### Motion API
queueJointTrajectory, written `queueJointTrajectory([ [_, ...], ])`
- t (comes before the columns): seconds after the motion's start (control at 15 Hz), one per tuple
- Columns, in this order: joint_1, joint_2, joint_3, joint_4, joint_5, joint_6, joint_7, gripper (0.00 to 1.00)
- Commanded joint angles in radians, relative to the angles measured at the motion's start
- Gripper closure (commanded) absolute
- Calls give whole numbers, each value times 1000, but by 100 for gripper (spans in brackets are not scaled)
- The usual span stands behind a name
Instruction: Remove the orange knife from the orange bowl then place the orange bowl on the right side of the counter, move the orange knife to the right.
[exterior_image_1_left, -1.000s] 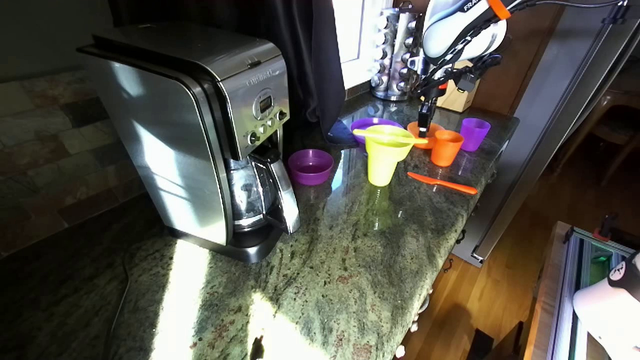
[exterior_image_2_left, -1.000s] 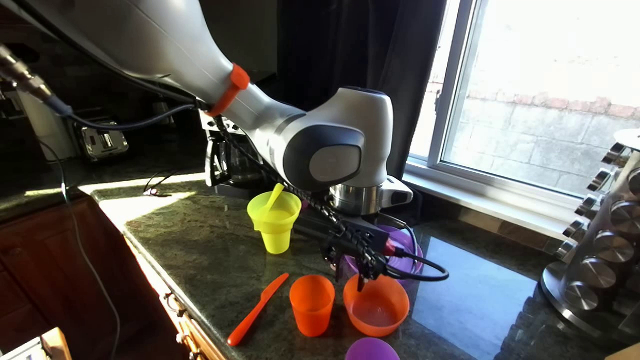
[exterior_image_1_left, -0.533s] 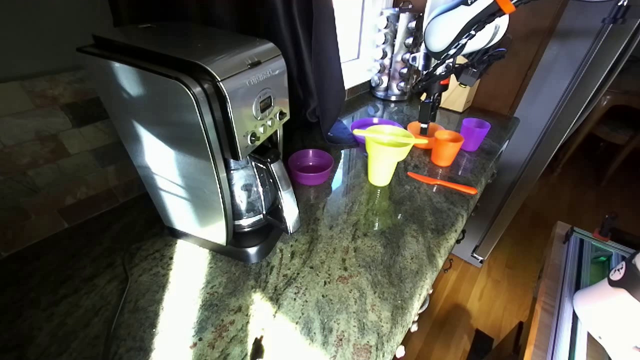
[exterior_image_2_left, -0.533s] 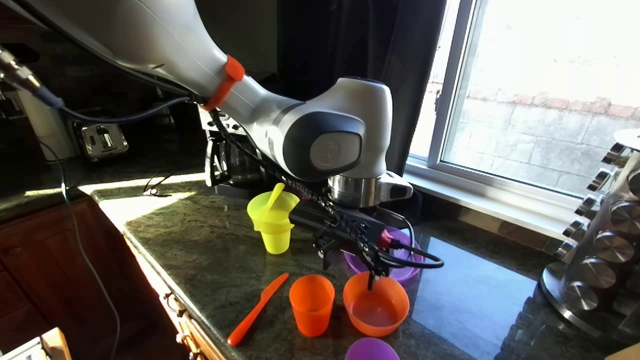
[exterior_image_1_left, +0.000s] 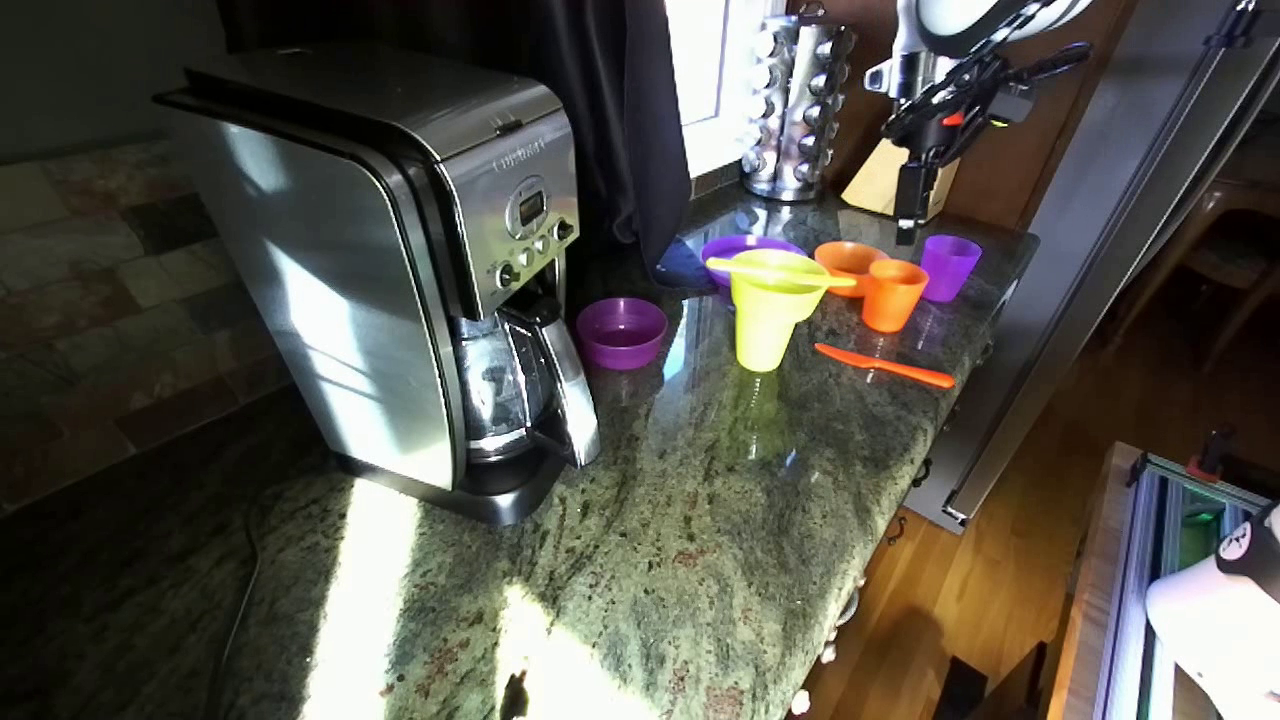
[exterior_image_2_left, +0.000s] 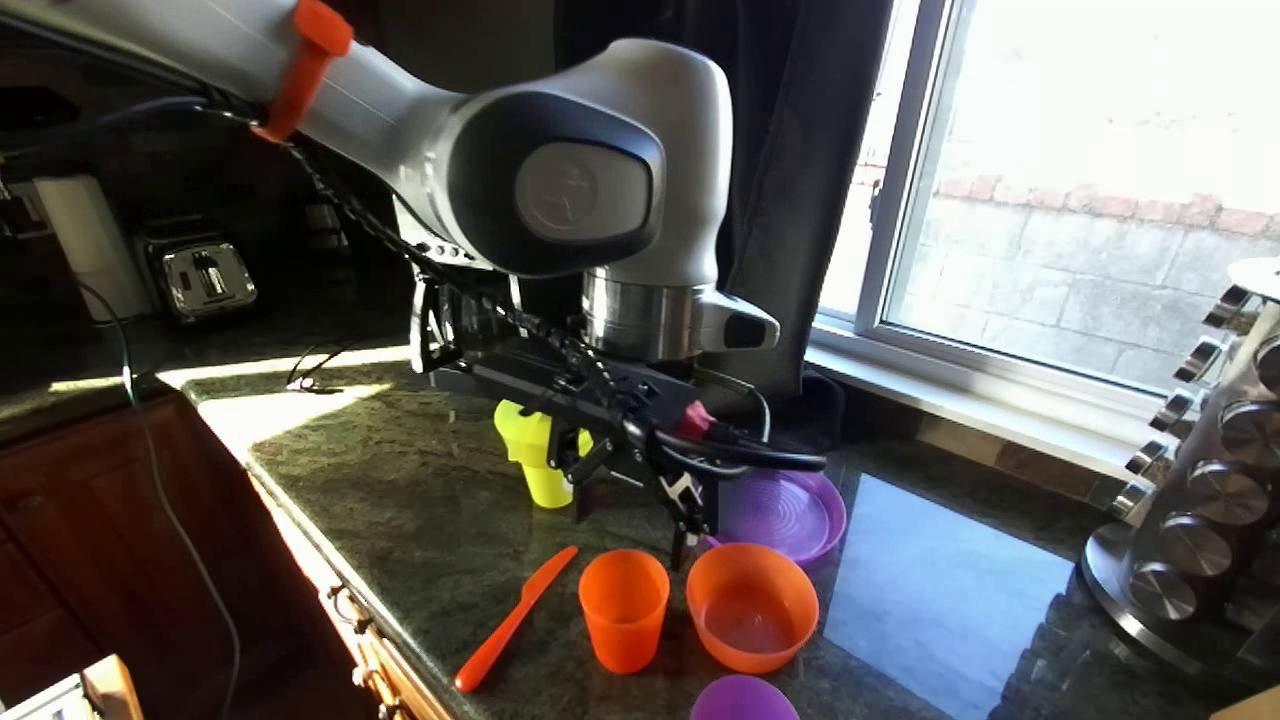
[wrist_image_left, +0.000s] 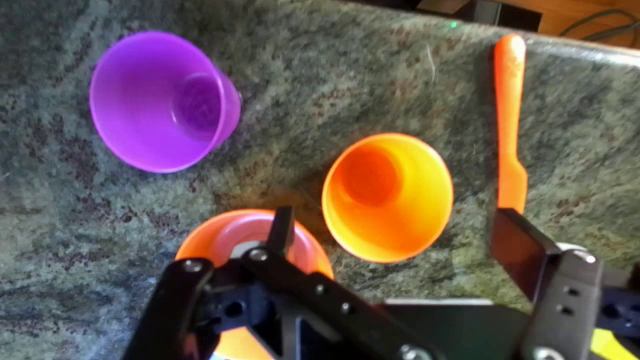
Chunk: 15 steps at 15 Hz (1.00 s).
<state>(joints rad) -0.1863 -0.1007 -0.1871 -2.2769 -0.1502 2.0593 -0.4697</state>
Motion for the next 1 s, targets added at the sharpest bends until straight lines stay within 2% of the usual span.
queueJointTrajectory([
  [0.0, 3, -194, -5, -164, -58, -78, -17, 0],
  [0.2, 10, -300, -18, -267, -71, -109, -61, 0],
  [0.6, 33, -440, -30, -450, -62, -29, -98, 0],
  [0.67, 42, -452, -40, -475, -14, -3, -80, 0],
  [0.87, 44, -446, -27, -539, -42, 134, -47, 0],
  [0.93, 58, -378, -25, -473, -38, 149, -57, 0],
])
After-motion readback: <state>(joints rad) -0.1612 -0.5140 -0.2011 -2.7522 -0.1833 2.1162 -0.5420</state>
